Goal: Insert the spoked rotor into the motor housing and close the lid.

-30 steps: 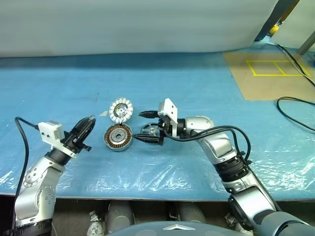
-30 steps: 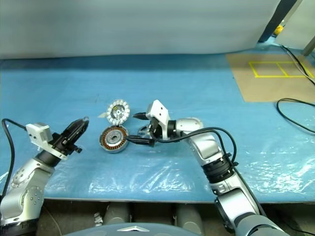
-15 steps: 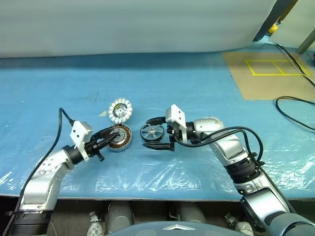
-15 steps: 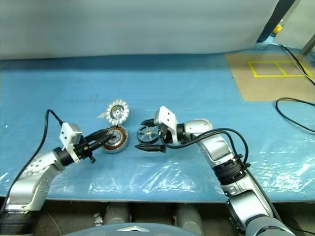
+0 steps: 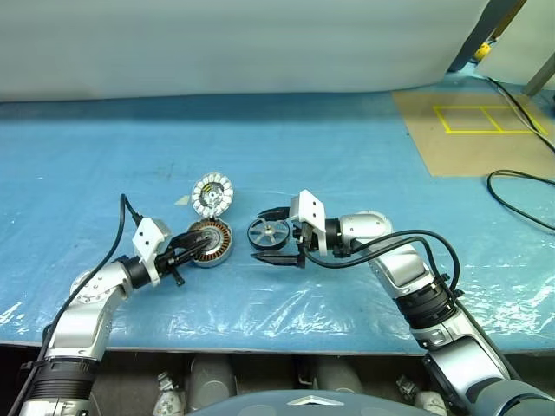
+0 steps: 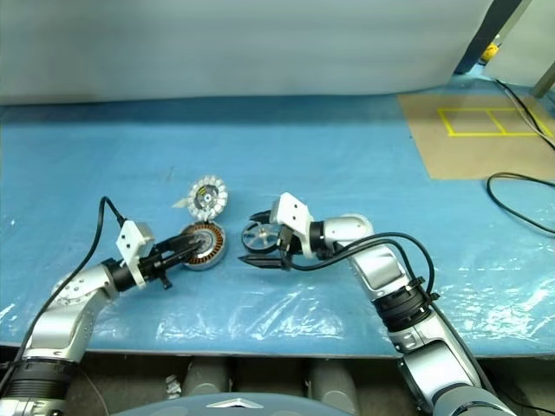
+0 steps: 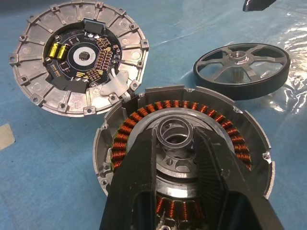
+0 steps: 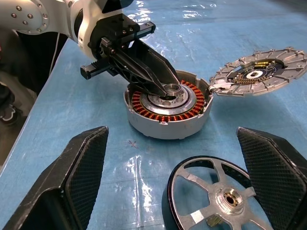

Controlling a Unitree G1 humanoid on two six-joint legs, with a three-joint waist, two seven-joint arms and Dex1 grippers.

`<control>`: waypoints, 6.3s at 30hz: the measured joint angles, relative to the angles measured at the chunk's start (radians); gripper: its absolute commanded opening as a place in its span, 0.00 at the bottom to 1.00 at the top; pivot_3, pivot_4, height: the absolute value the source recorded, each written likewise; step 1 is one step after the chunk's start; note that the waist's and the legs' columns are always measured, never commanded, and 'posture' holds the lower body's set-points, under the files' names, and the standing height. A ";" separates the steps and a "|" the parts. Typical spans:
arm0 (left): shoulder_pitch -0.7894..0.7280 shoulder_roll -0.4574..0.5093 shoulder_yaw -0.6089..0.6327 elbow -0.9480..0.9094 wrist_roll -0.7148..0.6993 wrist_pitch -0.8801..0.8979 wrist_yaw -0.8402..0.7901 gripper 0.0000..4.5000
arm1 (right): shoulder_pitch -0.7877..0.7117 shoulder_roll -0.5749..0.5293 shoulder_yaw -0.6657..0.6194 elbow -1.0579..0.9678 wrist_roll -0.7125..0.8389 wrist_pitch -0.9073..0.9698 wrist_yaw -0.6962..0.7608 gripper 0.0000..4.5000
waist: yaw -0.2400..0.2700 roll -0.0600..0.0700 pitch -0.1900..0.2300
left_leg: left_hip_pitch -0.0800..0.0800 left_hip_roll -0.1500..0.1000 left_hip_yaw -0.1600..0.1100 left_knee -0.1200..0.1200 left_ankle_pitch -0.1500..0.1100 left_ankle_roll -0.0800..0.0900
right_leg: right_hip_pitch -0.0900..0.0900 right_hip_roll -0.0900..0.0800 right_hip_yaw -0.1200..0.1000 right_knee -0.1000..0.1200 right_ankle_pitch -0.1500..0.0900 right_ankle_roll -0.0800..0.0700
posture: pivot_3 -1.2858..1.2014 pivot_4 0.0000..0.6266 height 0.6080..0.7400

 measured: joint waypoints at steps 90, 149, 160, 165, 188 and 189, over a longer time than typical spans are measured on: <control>-0.008 0.054 0.044 -0.148 -0.111 0.268 0.031 0.62 | 0.002 0.042 0.001 0.050 -0.042 -0.054 -0.026 1.00 | -0.001 0.000 0.000 | 0.000 0.000 0.000 0.000 0.000 0.000 | 0.002 0.000 0.000 0.000 0.000 0.000 | 0.52 0.24 1.00; -0.052 0.033 -0.079 -0.170 0.011 0.299 0.126 0.00 | 0.002 0.061 0.009 0.084 -0.070 -0.089 -0.029 1.00 | 0.000 0.001 0.000 | 0.000 0.000 0.000 0.000 0.000 0.000 | 0.003 0.000 0.000 -0.001 0.000 0.000 | 0.52 0.24 1.00; -0.024 0.027 -0.058 -0.172 -0.017 0.286 0.117 0.00 | 0.002 0.063 0.009 0.084 -0.074 -0.087 -0.030 1.00 | -0.005 0.002 -0.001 | 0.001 0.000 0.000 -0.001 0.000 0.000 | 0.003 0.000 0.000 -0.001 0.000 0.000 | 0.52 0.24 1.00; 0.030 0.005 0.012 -0.186 -0.073 0.235 0.106 0.00 | 0.001 0.068 -0.002 0.082 -0.040 -0.042 -0.025 1.00 | -0.002 0.002 -0.001 | -0.001 0.000 0.000 -0.002 0.000 0.000 | 0.002 0.000 0.000 -0.002 0.000 0.000 | 0.52 0.24 1.00; 0.361 -0.106 0.052 -0.406 -0.092 0.013 0.154 0.00 | -0.417 -0.019 0.130 0.337 -0.081 0.286 0.160 1.00 | -0.001 0.004 0.001 | 0.001 0.001 0.000 -0.002 0.000 0.000 | 0.001 0.000 0.000 -0.002 0.000 0.000 | 0.52 0.24 1.00; 0.365 -0.110 0.047 -0.412 -0.087 0.011 0.160 0.00 | -0.431 -0.018 0.141 0.360 -0.091 0.286 0.171 1.00 | -0.001 0.004 0.001 | 0.001 0.001 0.001 -0.002 0.000 0.000 | 0.001 0.000 0.000 -0.002 0.000 -0.001 | 0.52 0.24 1.00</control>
